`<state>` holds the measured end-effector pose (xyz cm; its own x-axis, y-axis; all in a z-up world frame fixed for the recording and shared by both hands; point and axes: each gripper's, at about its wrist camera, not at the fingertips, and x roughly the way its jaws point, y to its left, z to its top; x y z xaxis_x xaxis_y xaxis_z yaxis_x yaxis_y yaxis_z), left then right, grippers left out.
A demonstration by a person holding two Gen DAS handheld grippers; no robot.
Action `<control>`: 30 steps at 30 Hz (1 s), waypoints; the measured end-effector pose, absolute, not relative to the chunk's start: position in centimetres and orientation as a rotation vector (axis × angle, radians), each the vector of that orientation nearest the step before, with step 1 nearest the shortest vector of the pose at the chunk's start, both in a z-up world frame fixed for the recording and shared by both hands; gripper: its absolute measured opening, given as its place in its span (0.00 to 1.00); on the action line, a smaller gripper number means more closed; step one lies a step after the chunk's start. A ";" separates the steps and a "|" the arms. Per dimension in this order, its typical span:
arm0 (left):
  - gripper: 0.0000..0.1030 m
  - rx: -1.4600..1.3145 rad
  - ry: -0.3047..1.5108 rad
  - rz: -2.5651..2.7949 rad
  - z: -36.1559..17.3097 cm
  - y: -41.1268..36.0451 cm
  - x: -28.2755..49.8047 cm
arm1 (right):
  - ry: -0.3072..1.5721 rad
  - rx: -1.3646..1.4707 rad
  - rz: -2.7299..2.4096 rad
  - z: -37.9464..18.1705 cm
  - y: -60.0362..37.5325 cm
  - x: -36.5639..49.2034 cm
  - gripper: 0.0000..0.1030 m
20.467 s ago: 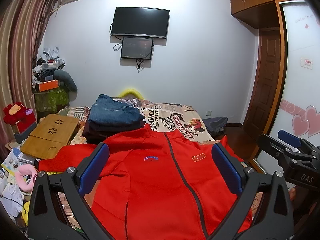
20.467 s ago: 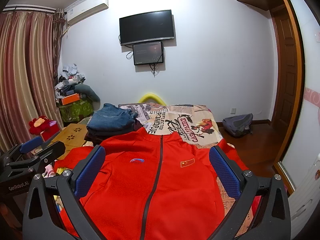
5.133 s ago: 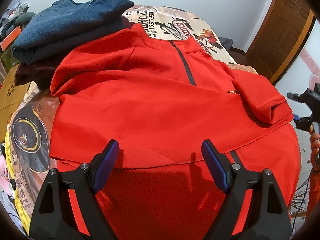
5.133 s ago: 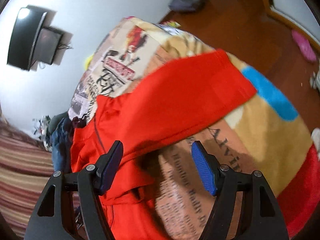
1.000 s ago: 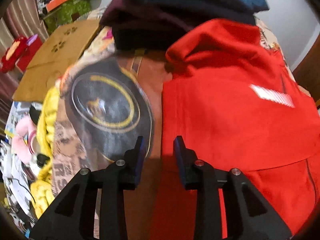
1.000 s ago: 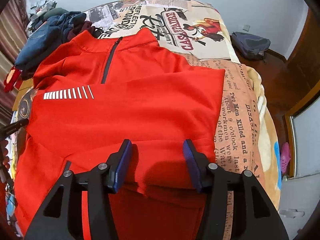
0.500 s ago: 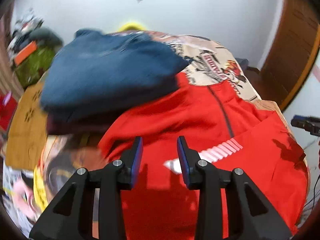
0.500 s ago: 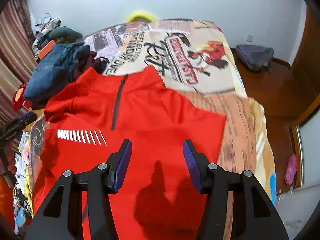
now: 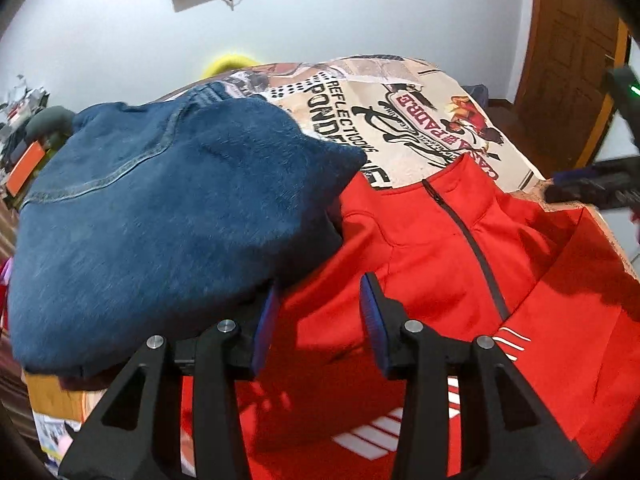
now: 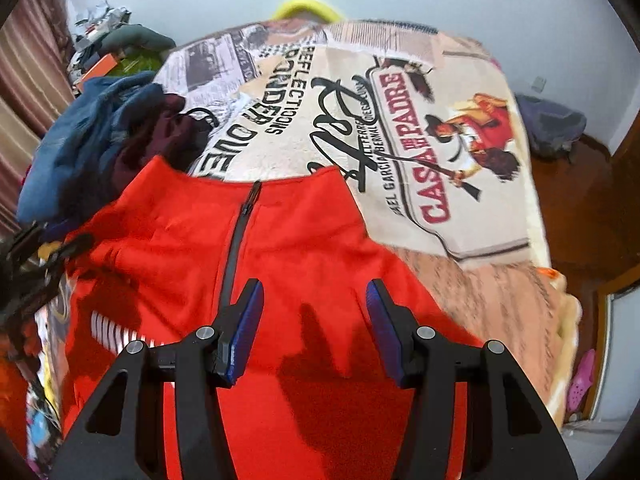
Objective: Fold large clothes
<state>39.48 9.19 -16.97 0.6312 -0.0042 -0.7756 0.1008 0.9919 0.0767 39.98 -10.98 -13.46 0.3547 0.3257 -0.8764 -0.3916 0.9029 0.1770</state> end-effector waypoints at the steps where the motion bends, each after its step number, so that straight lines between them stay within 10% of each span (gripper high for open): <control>1: 0.43 0.125 0.884 -0.071 -17.2 9.0 39.7 | 1.129 -0.056 0.464 -13.9 -10.6 40.9 0.48; 8: 0.48 0.144 0.888 -0.106 -19.3 8.1 40.3 | 1.262 0.089 0.415 -19.1 -8.9 47.0 0.48; 11: 0.01 0.092 0.909 -0.078 -20.3 8.7 40.8 | 1.281 0.162 0.404 -20.7 -8.7 47.6 0.48; 16: 0.00 0.016 0.902 -0.062 -20.4 9.6 40.8 | 1.205 0.057 0.452 -19.4 -7.7 45.7 0.07; 30: 0.00 -0.048 0.816 -0.219 -13.6 8.6 30.6 | 0.983 0.004 0.544 -9.1 -11.7 35.0 0.05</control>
